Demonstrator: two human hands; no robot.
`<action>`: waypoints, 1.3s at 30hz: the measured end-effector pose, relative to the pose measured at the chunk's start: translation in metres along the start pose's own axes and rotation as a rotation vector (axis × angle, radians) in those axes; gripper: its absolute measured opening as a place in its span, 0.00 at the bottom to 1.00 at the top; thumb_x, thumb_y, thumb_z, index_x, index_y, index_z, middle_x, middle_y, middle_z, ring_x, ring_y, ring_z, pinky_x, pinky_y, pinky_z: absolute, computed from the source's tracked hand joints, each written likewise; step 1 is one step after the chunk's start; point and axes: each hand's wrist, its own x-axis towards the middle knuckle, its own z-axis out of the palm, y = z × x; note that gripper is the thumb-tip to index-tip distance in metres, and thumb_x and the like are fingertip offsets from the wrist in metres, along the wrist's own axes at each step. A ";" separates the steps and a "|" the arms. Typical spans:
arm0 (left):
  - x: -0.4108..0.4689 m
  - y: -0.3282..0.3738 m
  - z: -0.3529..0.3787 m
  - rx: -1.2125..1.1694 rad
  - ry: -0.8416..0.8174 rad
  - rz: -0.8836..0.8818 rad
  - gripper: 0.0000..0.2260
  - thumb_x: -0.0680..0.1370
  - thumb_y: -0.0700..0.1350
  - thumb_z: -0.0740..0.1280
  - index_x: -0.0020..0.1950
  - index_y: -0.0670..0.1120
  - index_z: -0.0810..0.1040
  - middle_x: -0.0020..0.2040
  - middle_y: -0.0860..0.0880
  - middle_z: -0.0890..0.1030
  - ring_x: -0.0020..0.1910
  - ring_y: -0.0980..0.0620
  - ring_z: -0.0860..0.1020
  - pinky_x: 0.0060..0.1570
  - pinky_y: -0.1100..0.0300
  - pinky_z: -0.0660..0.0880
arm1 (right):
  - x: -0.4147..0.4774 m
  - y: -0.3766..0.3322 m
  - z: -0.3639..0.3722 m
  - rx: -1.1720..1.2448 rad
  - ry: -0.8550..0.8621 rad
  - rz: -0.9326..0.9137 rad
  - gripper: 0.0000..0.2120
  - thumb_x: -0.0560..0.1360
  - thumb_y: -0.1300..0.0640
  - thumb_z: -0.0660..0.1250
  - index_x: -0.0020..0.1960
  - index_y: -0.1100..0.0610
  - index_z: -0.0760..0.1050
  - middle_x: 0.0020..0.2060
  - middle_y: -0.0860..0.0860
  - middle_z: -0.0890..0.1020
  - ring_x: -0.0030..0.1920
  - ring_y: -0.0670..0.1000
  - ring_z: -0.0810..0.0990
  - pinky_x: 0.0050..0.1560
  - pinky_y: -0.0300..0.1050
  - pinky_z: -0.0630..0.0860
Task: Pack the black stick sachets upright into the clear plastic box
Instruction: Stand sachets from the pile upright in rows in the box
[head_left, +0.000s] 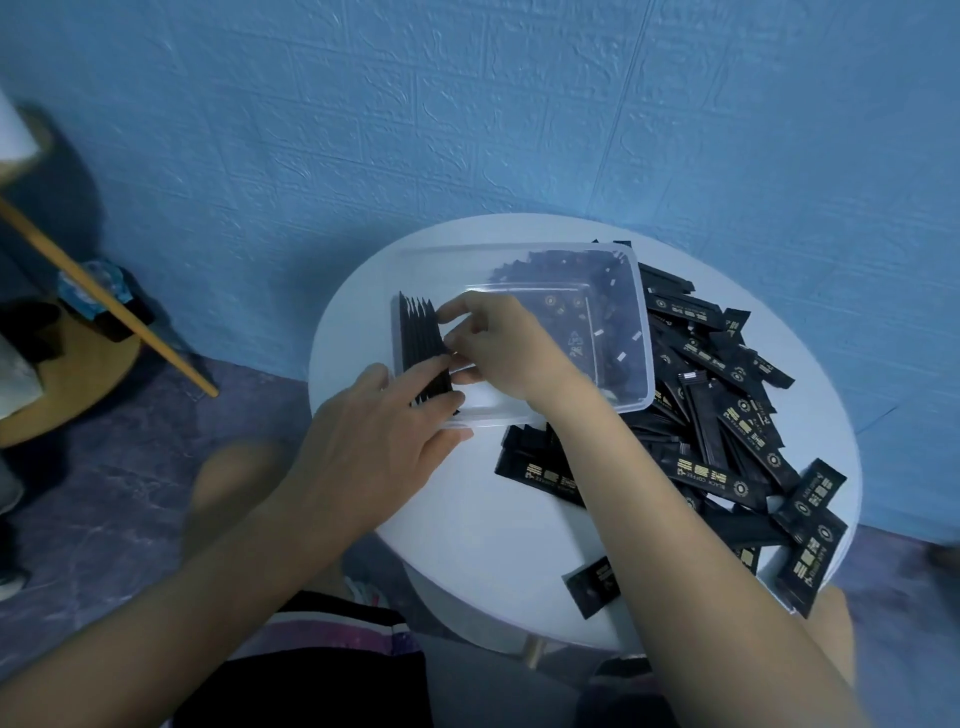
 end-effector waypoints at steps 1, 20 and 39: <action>0.000 0.000 0.000 -0.005 0.005 -0.003 0.20 0.81 0.59 0.57 0.55 0.51 0.85 0.68 0.52 0.79 0.40 0.46 0.74 0.31 0.55 0.78 | 0.001 0.001 -0.002 -0.010 -0.005 0.002 0.13 0.79 0.68 0.60 0.57 0.59 0.79 0.39 0.55 0.83 0.37 0.53 0.84 0.45 0.47 0.84; 0.005 0.004 0.004 0.005 -0.011 -0.044 0.18 0.83 0.58 0.59 0.52 0.51 0.86 0.66 0.51 0.81 0.42 0.44 0.78 0.31 0.56 0.76 | -0.036 0.016 -0.041 -0.357 0.040 -0.025 0.12 0.79 0.54 0.66 0.61 0.50 0.81 0.51 0.47 0.86 0.55 0.54 0.83 0.61 0.57 0.78; 0.006 0.010 -0.002 0.039 -0.077 -0.010 0.15 0.79 0.58 0.63 0.56 0.53 0.84 0.69 0.52 0.77 0.39 0.48 0.73 0.31 0.62 0.63 | -0.008 0.009 -0.013 -0.003 -0.105 0.063 0.15 0.81 0.71 0.55 0.62 0.65 0.76 0.41 0.61 0.83 0.37 0.53 0.82 0.39 0.39 0.82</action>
